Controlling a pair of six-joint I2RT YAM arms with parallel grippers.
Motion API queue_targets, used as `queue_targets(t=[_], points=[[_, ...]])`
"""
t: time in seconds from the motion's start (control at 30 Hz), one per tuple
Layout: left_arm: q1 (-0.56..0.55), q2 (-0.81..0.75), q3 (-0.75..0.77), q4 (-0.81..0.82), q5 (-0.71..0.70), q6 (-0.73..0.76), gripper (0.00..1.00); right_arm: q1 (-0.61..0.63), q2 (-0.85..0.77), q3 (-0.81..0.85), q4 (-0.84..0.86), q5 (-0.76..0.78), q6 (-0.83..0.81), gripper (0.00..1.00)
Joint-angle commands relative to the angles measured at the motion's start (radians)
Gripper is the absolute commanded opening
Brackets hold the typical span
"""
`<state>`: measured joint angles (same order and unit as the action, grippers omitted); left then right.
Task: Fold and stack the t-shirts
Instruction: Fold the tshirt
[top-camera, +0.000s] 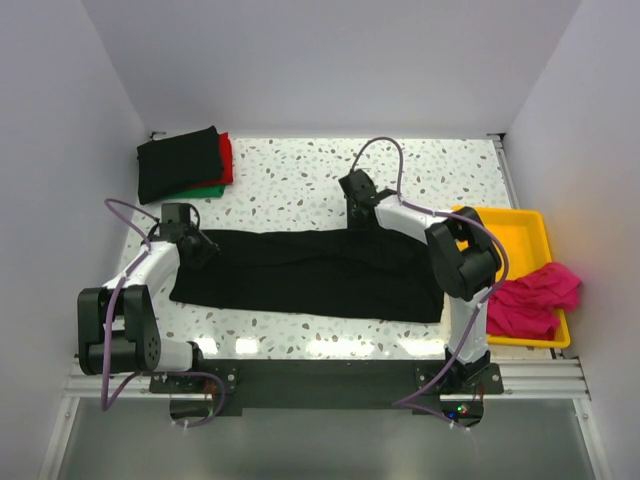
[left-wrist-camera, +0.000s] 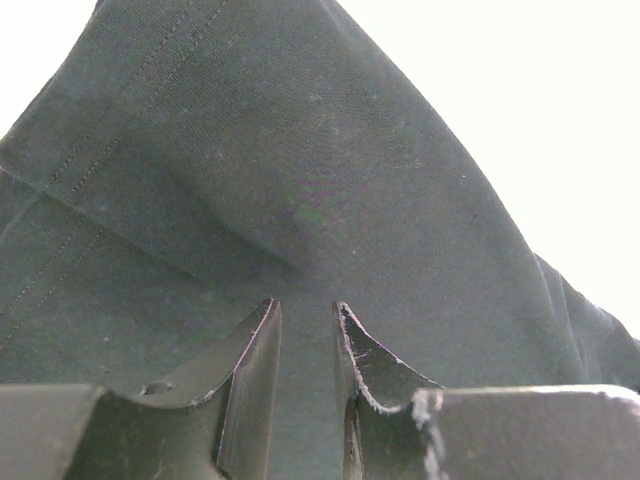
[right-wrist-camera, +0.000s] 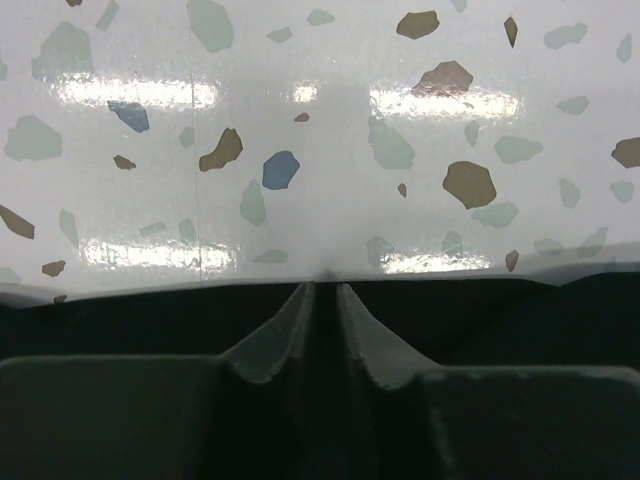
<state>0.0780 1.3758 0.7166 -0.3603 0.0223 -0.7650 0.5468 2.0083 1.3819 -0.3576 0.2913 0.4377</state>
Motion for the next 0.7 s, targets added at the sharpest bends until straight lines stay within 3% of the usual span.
queue_targets(t=[0.0, 0.03, 0.13, 0.67], points=[[0.003, -0.029, 0.029, 0.009, 0.005, 0.018, 0.32, 0.004, -0.034, 0.026, -0.02, 0.037, 0.013, 0.14], [0.005, -0.03, 0.029, 0.008, 0.005, 0.02, 0.32, 0.004, -0.039, 0.022, -0.018, 0.039, 0.015, 0.07], [0.003, -0.032, 0.029, 0.007, 0.002, 0.02, 0.32, 0.007, -0.08, -0.006, -0.017, 0.037, 0.018, 0.0], [0.006, -0.029, 0.026, 0.008, 0.007, 0.032, 0.32, 0.097, -0.325, -0.182, -0.058, 0.028, 0.117, 0.0]])
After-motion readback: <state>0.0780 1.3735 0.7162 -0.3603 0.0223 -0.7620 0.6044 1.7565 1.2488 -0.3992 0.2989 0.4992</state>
